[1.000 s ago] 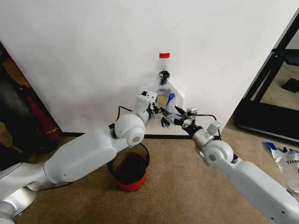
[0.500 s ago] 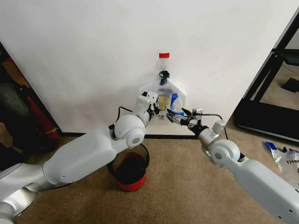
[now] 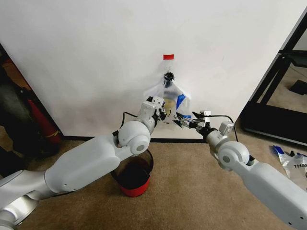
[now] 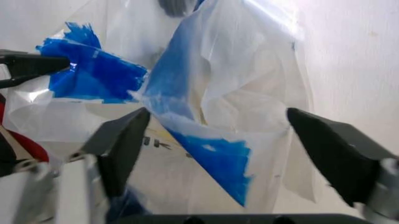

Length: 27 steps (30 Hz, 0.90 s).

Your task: Pick up the garbage bag from the wall and place it over the trash bin.

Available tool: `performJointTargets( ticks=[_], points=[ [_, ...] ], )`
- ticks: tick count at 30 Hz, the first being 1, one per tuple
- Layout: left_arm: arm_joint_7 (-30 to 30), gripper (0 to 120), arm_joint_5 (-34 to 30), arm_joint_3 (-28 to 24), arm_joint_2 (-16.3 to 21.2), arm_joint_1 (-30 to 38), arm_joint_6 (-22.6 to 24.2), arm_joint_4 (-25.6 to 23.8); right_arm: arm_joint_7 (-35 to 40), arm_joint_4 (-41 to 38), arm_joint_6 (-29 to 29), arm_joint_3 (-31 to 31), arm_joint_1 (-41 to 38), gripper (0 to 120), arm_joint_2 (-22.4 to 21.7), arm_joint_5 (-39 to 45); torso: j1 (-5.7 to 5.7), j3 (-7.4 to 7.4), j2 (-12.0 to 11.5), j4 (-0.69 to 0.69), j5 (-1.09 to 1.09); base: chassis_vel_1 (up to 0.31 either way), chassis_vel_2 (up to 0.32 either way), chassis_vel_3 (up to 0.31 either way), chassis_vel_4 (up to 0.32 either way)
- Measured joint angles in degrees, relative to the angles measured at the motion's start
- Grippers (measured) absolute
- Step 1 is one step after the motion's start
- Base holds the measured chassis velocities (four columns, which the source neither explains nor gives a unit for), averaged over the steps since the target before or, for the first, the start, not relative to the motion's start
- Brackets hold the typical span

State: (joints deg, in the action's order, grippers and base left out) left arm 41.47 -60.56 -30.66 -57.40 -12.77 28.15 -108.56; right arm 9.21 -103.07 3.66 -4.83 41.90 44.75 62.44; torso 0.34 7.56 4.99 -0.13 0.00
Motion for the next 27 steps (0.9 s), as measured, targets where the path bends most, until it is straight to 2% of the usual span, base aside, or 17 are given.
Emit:
performJointTargets(
  ticks=[5,6,12,13,14,21,27],
  points=[
    [-0.02,0,-0.07,0.0,-0.06,-0.06,-0.02,-0.04,-0.07,0.22,0.03,-1.11,-0.71,61,0.04,-0.31,0.0,0.0,0.0,0.01,0.0,0.0,0.0,0.0,0.0],
    [-0.02,0,-0.07,0.0,-0.06,-0.06,-0.02,-0.04,-0.07,0.22,0.03,-1.11,-0.71,61,0.04,-0.31,0.0,0.0,0.0,0.01,0.0,0.0,0.0,0.0,0.0],
    [-0.03,0,-0.16,0.02,-0.04,-0.2,-0.03,-0.05,-0.09,0.23,0.15,-1.36,-0.83,41,-0.01,-0.63,0.0,0.0,0.0,0.0,0.0,0.0,0.0,0.0,0.0],
    [-0.04,0,-0.18,0.04,-0.03,-0.2,-0.03,-0.05,-0.09,0.19,0.15,-1.38,-0.82,32,0.0,-0.74,0.0,0.0,0.0,0.0,0.0,0.0,0.0,0.0,0.0],
    [-0.04,0,-0.18,0.04,-0.03,-0.2,-0.03,-0.05,-0.09,0.19,0.15,-1.38,-0.82,32,0.0,-0.74,0.0,0.0,0.0,0.0,0.0,0.0,0.0,0.0,0.0],
    [-0.11,0,-0.13,0.19,0.29,-0.84,-0.34,-0.3,-0.05,-1.27,-0.35,-0.37,1.37,2,-0.17,-1.37,0.0,0.0,0.0,0.0,0.0,0.0,0.0,0.0,0.0],
    [-0.05,0,-0.04,0.68,1.01,-2.07,-0.44,-1.4,-0.05,-3.11,-0.91,0.97,4.11,0,-0.64,-1.83,0.0,0.0,0.0,0.0,0.0,0.0,0.0,0.0,0.0]
  ],
)
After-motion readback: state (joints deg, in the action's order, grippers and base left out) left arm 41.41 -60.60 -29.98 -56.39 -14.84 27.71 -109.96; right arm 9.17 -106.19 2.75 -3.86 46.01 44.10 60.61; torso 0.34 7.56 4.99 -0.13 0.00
